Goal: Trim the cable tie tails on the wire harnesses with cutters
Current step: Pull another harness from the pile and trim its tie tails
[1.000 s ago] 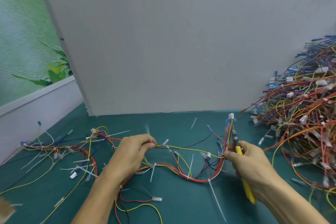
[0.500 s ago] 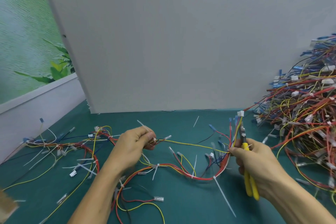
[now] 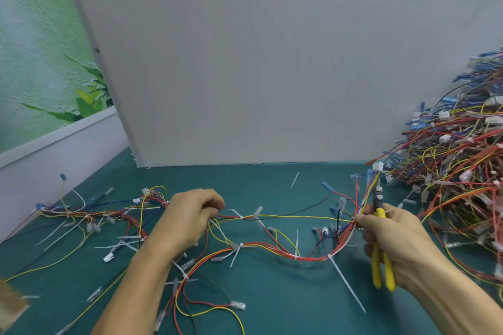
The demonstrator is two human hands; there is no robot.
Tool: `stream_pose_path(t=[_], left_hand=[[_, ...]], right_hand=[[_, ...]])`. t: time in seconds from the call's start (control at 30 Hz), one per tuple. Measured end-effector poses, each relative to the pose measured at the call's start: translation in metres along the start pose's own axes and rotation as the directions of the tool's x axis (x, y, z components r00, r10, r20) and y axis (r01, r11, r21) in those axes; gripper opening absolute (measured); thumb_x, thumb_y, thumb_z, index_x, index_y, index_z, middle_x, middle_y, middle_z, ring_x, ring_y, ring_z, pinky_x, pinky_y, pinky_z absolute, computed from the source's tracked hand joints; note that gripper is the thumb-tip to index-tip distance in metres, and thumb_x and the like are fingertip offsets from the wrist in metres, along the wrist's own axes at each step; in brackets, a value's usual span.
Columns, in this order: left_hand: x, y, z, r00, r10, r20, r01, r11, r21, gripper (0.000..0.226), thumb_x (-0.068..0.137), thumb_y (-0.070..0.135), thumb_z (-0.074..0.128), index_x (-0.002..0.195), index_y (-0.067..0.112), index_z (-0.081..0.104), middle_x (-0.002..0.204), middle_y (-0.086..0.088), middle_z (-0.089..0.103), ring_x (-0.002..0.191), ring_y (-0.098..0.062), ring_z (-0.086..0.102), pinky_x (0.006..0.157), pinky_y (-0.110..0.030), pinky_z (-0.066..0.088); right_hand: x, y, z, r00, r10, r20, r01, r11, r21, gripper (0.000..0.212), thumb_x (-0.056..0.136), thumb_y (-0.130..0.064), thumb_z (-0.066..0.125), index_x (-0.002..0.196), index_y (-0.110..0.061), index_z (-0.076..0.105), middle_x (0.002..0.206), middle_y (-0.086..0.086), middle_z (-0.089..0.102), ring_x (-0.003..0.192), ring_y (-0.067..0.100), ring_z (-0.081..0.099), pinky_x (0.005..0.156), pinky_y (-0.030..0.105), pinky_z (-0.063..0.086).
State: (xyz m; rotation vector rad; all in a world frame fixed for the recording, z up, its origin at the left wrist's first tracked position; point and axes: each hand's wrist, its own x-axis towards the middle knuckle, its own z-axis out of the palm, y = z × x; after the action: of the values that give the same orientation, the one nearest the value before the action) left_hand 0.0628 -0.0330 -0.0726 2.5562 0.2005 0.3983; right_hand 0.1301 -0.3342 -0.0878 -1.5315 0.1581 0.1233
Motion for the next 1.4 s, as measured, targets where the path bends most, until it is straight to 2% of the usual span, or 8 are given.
stream_pose_path(t=[0.2, 0.47, 0.6, 0.83, 1.0, 1.17, 1.3, 1.4], left_hand=[[-0.005, -0.002, -0.009, 0.981, -0.079, 0.179, 0.034, 0.969, 0.243, 0.024, 0.081, 0.03, 0.072, 0.105, 0.032, 0.069, 0.098, 0.018, 0.068, 0.102, -0.007, 0.06, 0.102, -0.036, 0.039], [-0.002, -0.002, -0.017, 0.993, -0.045, 0.109, 0.06, 0.989, -0.133, 0.02, 0.093, 0.014, 0.059, 0.079, 0.027, 0.066, 0.078, 0.01, 0.071, 0.084, -0.008, 0.064, 0.085, -0.03, 0.047], [-0.001, -0.003, -0.017, 0.995, -0.07, 0.072, 0.073, 0.996, -0.049, 0.017, 0.096, 0.022, 0.055, 0.081, 0.026, 0.064, 0.083, 0.0, 0.07, 0.085, -0.021, 0.062, 0.082, -0.036, 0.045], [0.0, 0.001, -0.012, 0.997, -0.071, 0.019, 0.072, 0.996, -0.051, 0.018, 0.092, 0.019, 0.061, 0.077, 0.029, 0.064, 0.071, 0.01, 0.068, 0.071, -0.002, 0.06, 0.065, -0.02, 0.042], [0.0, -0.002, -0.011, 0.996, -0.087, 0.005, 0.087, 0.991, -0.102, 0.016, 0.089, 0.023, 0.064, 0.075, 0.028, 0.067, 0.069, 0.009, 0.069, 0.069, -0.004, 0.062, 0.069, -0.025, 0.045], [0.002, -0.005, -0.009, 0.996, -0.089, -0.008, 0.088, 0.988, -0.129, 0.018, 0.09, 0.028, 0.063, 0.072, 0.029, 0.067, 0.065, 0.011, 0.067, 0.059, 0.0, 0.056, 0.065, -0.027, 0.044], [0.003, -0.005, -0.009, 0.997, -0.073, -0.005, 0.072, 0.992, -0.107, 0.019, 0.09, 0.03, 0.062, 0.072, 0.029, 0.067, 0.064, 0.011, 0.066, 0.059, -0.003, 0.054, 0.064, -0.029, 0.043], [0.003, -0.003, -0.009, 0.997, -0.076, -0.007, 0.075, 0.992, -0.098, 0.02, 0.091, 0.03, 0.062, 0.072, 0.028, 0.067, 0.064, 0.011, 0.066, 0.064, -0.008, 0.057, 0.067, -0.031, 0.045]], right_hand=[[-0.001, 0.005, 0.004, 1.0, -0.017, -0.001, 0.017, 0.997, -0.076, 0.021, 0.09, 0.005, 0.057, 0.075, -0.009, 0.051, 0.065, 0.01, 0.042, 0.054, 0.02, 0.035, 0.05, 0.03, 0.033], [-0.007, 0.012, 0.011, 0.989, -0.134, 0.056, 0.145, 0.945, -0.293, 0.013, 0.086, 0.0, 0.062, 0.076, -0.007, 0.058, 0.056, 0.002, 0.044, 0.062, 0.023, 0.04, 0.066, 0.039, 0.036], [-0.003, 0.008, 0.005, 0.996, -0.087, -0.009, 0.084, 0.976, -0.201, 0.017, 0.087, 0.004, 0.058, 0.075, -0.006, 0.053, 0.063, 0.009, 0.039, 0.061, 0.023, 0.034, 0.06, 0.039, 0.031], [-0.004, 0.007, 0.003, 0.992, -0.127, -0.018, 0.116, 0.949, -0.293, 0.013, 0.088, -0.01, 0.068, 0.08, -0.006, 0.058, 0.06, 0.003, 0.049, 0.062, 0.024, 0.042, 0.066, 0.038, 0.035], [-0.023, -0.019, 0.004, 0.94, -0.339, -0.036, 0.235, 0.72, -0.653, 0.043, 0.071, -0.04, 0.083, 0.093, -0.016, 0.055, 0.094, 0.007, 0.057, 0.09, 0.027, 0.052, 0.07, 0.035, 0.036], [-0.046, -0.044, 0.004, 0.835, -0.55, 0.006, 0.353, 0.528, -0.772, 0.052, 0.065, -0.042, 0.084, 0.093, -0.02, 0.047, 0.102, 0.002, 0.038, 0.082, 0.018, 0.035, 0.069, 0.035, 0.032], [-0.062, -0.059, 0.009, 0.687, -0.724, 0.054, 0.475, 0.392, -0.788, 0.033, 0.079, -0.035, 0.074, 0.094, -0.014, 0.053, 0.094, 0.004, 0.052, 0.083, 0.032, 0.05, 0.064, 0.036, 0.035], [-0.063, -0.06, 0.036, 0.7, -0.683, 0.209, 0.604, 0.41, -0.683, 0.013, 0.086, -0.025, 0.068, 0.091, -0.017, 0.058, 0.079, 0.0, 0.061, 0.077, 0.03, 0.054, 0.062, 0.038, 0.035]])
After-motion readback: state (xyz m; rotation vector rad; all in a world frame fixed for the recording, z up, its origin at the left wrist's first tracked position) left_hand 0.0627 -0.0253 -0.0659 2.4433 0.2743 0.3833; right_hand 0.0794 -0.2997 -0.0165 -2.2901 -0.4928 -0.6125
